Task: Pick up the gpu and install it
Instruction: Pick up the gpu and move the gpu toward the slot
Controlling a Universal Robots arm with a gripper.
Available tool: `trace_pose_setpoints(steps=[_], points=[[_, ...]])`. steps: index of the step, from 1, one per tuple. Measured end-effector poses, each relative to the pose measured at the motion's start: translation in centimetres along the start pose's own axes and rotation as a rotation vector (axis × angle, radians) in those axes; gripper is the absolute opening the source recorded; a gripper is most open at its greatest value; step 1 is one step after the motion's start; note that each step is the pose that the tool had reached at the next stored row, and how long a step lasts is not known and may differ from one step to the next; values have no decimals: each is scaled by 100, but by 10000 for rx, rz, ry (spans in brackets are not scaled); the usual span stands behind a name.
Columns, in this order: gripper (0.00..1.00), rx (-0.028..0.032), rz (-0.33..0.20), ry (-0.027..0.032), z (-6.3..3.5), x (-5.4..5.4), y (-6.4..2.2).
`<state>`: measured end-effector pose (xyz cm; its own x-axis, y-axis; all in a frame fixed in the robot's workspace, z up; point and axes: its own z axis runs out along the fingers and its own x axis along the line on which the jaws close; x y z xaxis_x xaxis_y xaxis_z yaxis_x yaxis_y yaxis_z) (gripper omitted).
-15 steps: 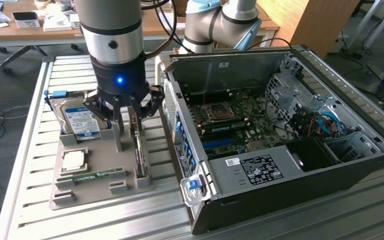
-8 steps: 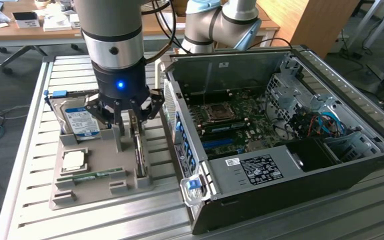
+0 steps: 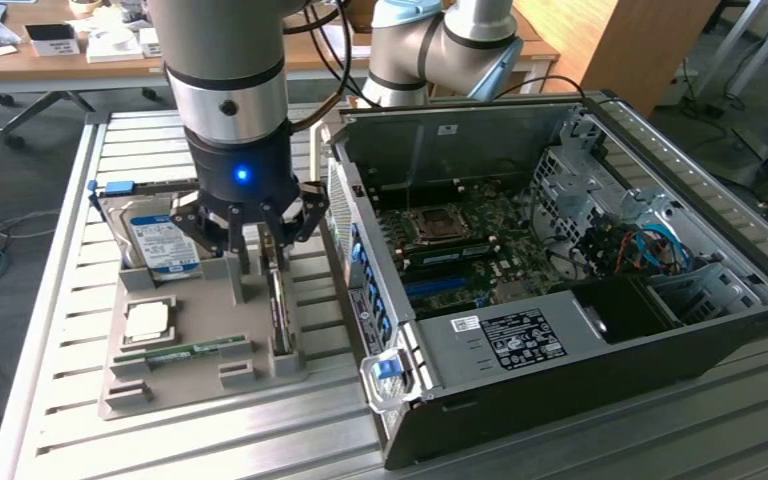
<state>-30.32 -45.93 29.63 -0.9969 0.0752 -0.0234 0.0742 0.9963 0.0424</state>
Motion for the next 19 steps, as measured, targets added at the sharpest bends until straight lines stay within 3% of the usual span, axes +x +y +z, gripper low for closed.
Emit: trace_pose_setpoints(steps=[19], points=[[42,-1,0,-1,64,1,-3]])
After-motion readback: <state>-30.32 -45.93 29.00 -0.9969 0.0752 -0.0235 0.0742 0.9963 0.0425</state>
